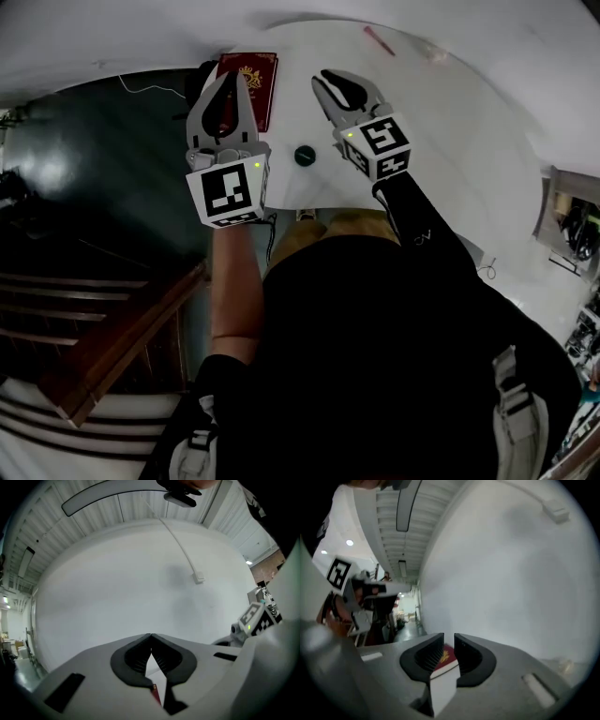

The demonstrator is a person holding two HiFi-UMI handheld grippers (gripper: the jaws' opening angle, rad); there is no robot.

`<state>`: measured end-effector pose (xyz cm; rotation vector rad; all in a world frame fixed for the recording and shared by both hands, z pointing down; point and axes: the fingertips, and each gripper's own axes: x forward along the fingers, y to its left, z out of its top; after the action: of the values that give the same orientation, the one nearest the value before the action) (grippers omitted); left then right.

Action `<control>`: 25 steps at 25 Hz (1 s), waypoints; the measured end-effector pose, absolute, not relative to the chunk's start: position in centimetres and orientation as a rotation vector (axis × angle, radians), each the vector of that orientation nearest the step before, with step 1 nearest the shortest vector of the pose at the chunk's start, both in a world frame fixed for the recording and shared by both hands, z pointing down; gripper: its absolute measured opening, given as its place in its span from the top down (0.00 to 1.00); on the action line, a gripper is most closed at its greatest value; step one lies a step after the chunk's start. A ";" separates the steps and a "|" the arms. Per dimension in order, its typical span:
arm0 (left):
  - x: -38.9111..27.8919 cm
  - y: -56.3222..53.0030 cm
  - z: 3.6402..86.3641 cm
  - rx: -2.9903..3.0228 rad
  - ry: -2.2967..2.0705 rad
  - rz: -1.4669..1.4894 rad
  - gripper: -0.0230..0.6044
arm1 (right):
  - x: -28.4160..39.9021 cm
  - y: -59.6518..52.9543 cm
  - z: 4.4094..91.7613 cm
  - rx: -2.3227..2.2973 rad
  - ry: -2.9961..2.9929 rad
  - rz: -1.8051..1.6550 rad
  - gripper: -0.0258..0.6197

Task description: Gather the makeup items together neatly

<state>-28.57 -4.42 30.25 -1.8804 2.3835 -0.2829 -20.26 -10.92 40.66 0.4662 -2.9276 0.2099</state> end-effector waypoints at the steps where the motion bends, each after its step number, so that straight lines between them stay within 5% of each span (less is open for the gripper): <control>1: -28.6 -4.2 30.6 -1.882 2.391 -0.285 0.95 | -20.9 -9.5 43.2 0.378 -2.859 0.215 0.87; 18: -30.9 -1.8 33.5 -1.877 2.466 -0.267 0.95 | -19.9 2.3 64.1 -0.112 -2.208 0.087 0.83; 25: -31.5 -1.8 33.3 -1.875 2.466 -0.246 0.95 | -19.9 1.9 64.3 -0.106 -2.192 0.030 0.95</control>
<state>-31.54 -1.77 33.35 -1.8749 2.4655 -0.2460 -19.91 1.90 64.27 -0.1060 -2.1918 0.0297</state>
